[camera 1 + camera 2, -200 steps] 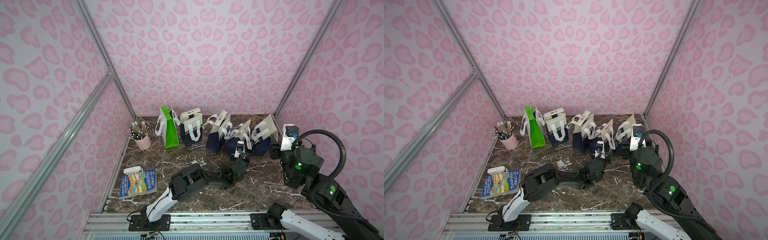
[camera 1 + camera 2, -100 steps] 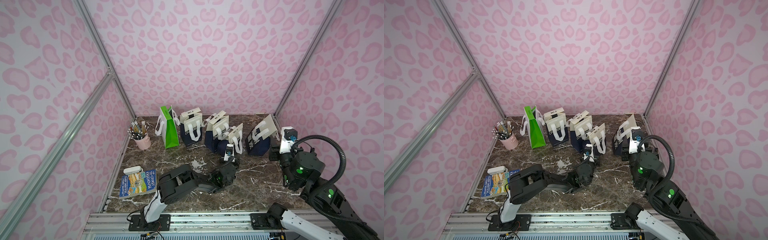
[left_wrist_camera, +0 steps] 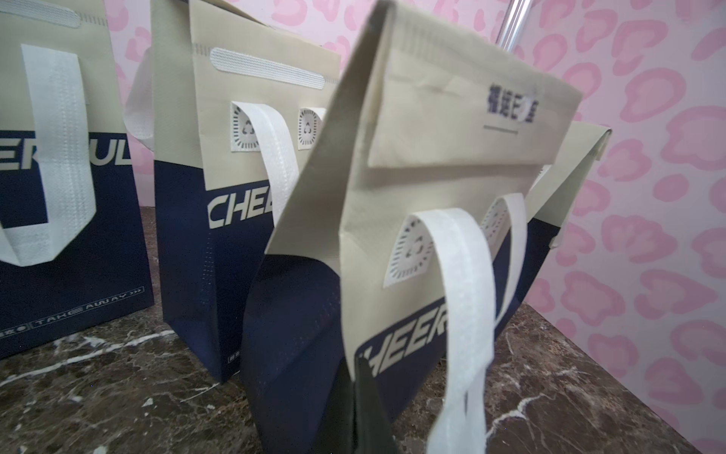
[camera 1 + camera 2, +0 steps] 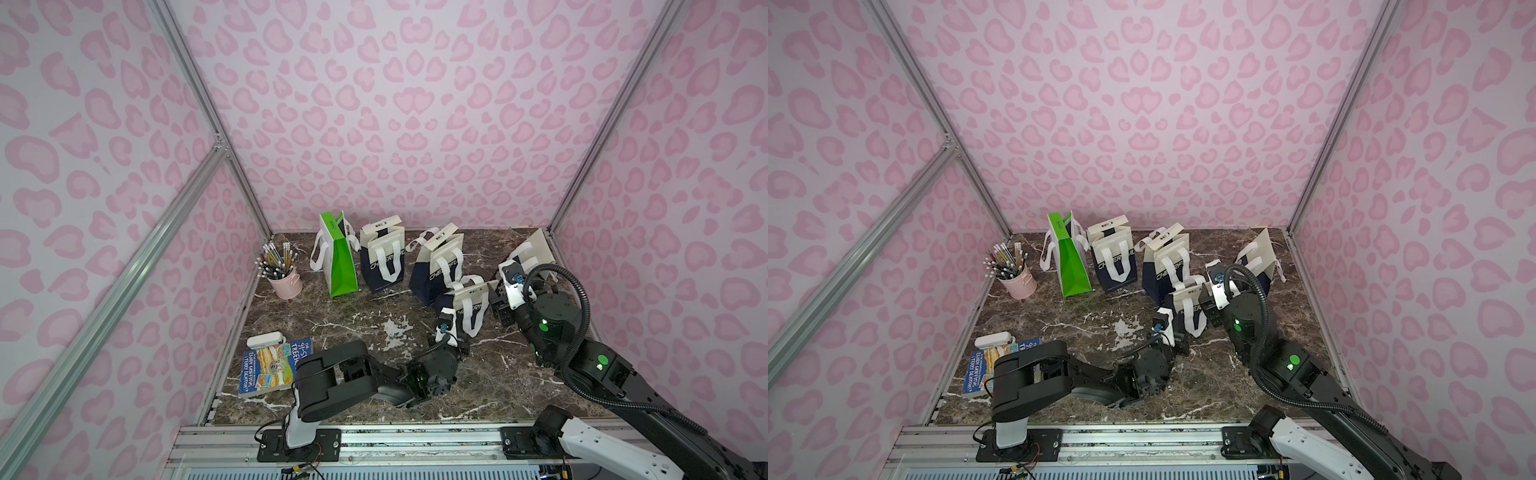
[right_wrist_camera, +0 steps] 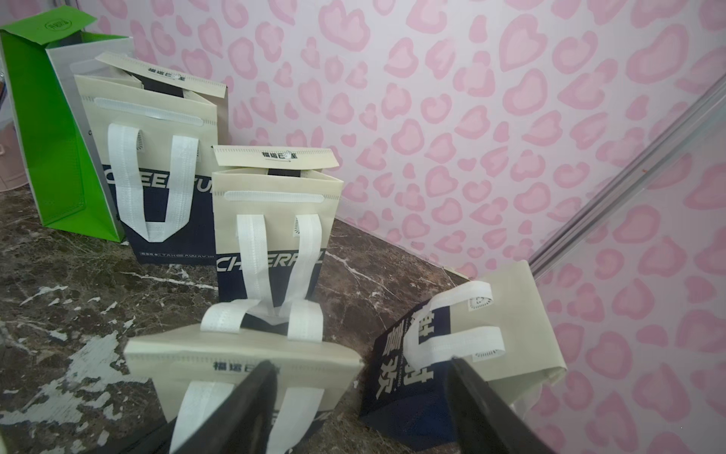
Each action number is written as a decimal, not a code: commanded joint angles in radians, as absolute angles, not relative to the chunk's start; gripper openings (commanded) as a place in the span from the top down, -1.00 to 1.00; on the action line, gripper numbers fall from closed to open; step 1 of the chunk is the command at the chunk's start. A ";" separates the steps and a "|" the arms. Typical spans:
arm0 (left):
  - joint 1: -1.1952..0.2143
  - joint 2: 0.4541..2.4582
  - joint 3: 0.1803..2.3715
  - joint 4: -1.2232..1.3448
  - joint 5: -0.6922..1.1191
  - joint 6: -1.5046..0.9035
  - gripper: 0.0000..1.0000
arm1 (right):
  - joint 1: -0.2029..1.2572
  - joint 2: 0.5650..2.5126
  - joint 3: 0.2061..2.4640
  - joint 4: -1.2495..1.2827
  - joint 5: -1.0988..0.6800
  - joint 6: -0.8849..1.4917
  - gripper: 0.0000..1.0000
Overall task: Open the takeout bag
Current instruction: Move the takeout bag to the center of the board, then open the takeout bag at the center of the board.
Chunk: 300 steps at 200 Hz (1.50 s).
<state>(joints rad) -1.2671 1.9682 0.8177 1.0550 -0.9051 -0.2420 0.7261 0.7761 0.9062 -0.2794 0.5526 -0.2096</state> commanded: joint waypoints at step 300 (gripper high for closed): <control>-1.095 1.968 0.654 1.424 -0.323 -0.096 -0.05 | 0.706 0.789 0.977 -0.344 0.697 -0.053 -0.40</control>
<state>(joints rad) -1.1030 1.9408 0.6369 1.4014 -0.3073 -0.0849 0.7067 0.7815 0.9554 -0.3523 0.6857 -0.0422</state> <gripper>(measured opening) 0.536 0.700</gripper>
